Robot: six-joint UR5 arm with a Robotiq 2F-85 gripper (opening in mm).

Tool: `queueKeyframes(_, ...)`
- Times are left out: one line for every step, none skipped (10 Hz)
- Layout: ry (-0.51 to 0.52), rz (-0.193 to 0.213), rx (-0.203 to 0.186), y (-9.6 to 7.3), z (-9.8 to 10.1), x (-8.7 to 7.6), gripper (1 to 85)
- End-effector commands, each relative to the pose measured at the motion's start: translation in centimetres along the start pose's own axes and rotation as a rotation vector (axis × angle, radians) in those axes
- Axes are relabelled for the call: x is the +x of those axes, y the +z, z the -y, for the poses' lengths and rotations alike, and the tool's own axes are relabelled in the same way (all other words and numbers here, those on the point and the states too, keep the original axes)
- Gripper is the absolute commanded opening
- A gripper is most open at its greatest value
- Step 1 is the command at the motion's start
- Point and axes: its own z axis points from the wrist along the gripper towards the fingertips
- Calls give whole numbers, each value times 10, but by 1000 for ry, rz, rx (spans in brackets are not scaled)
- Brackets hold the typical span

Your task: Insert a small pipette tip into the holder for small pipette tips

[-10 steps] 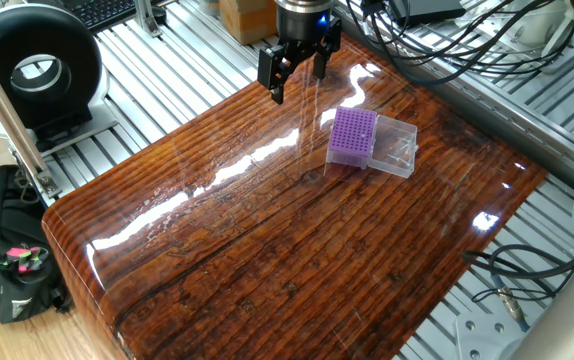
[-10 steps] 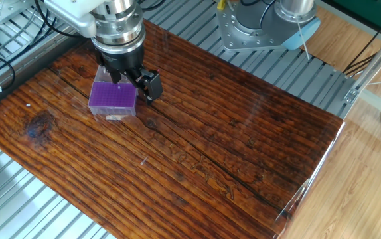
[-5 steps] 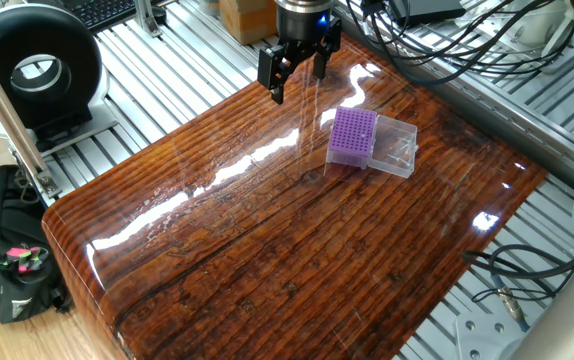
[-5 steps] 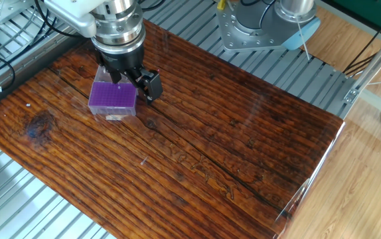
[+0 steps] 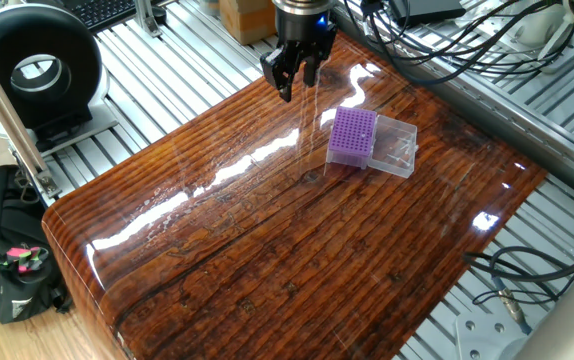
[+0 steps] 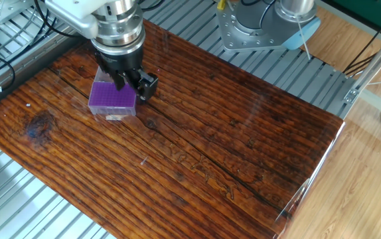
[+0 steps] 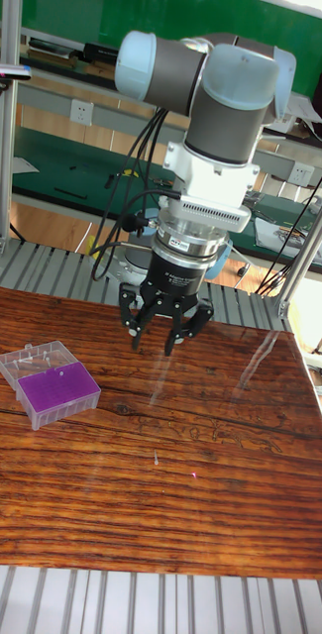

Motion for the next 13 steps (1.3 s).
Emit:
queueKeyframes(-13, 19, 2, 2, -1, -5, 10)
queueKeyframes(-14, 19, 2, 2, -1, -5, 10)
queueKeyframes(-15, 17, 8, 2, 0, -4, 10)
queueKeyframes(-18, 17, 13, 2, 1, -4, 10)
queueKeyframes(-19, 17, 11, 3, 1, -5, 10)
queueKeyframes(-22, 17, 11, 3, 1, -5, 10)
queueKeyframes(-25, 15, 13, 4, 1, -4, 10)
queueKeyframes(-27, 15, 13, 4, 1, -4, 10)
queueKeyframes(-27, 14, 11, 4, 1, -4, 10)
queueKeyframes(-25, 11, 11, 4, 1, -3, 10)
queueKeyframes(-24, 9, 12, 4, 1, -3, 10)
queueKeyframes(-22, 10, 8, 4, 0, -3, 10)
queueKeyframes(-17, 10, -5, 6, -3, -3, 10)
